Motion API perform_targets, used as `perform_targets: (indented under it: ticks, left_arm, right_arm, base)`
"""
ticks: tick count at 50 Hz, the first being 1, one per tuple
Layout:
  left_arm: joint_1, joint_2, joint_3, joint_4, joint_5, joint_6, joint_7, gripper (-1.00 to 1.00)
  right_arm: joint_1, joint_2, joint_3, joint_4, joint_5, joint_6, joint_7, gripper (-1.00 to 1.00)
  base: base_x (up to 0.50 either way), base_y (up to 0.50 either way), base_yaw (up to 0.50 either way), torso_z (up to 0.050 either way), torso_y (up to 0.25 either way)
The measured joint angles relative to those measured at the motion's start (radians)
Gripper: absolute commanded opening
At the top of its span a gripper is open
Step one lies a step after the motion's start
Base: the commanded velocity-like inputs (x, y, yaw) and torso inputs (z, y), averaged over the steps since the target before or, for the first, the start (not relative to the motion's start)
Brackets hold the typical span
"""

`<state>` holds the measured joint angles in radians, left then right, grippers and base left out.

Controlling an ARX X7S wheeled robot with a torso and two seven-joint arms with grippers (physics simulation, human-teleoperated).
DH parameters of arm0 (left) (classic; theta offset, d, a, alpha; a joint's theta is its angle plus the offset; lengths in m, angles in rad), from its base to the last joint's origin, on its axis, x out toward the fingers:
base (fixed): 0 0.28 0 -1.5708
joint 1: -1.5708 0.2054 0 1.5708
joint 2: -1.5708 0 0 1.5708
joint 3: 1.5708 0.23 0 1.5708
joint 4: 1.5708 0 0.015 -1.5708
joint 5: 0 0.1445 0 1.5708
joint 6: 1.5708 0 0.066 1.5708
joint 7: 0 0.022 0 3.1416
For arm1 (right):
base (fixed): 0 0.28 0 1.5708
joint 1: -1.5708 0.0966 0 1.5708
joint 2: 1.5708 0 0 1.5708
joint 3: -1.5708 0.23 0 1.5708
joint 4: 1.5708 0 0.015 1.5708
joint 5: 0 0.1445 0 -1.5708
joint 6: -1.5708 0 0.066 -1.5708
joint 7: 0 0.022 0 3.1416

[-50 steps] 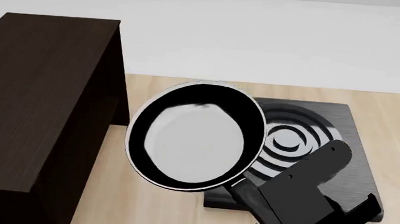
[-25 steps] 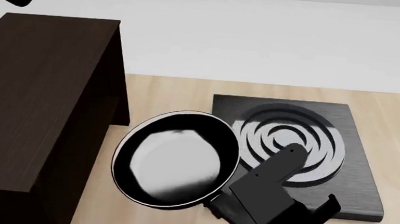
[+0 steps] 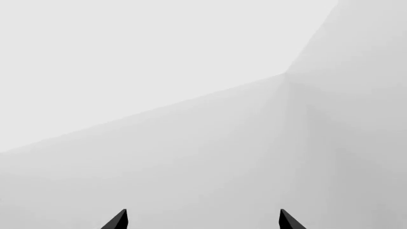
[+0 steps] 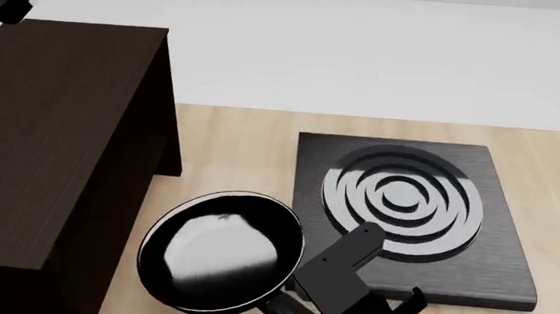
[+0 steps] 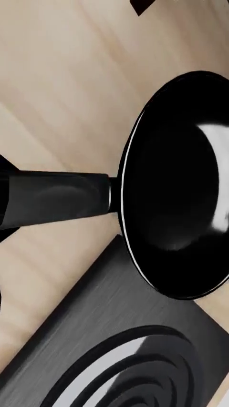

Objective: Put the frying pan under the cabinet shelf.

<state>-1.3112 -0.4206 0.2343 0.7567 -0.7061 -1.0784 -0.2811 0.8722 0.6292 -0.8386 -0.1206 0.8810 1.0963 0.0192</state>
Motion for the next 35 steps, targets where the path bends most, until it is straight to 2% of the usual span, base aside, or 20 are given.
perform_targets:
  ticks: [22,35]
  left_arm:
    - [-0.005,-0.01,-0.028,0.046,-0.048,-0.046,-0.035,1.0]
    - [-0.023,-0.009,-0.061,0.094,-0.111,-0.111,-0.076,1.0]
  right_arm:
    - [0.001,-0.147,-0.118,0.295,-0.166,-0.225,-0.171,-1.0]
    - [0.036,-0.302,-0.149,0.626,-0.262,-0.432,-0.305,-1.0]
  base:
    - [0.0,0.0,0.0,0.0,0.001]
    - [0.0,0.0,0.0,0.0,0.0]
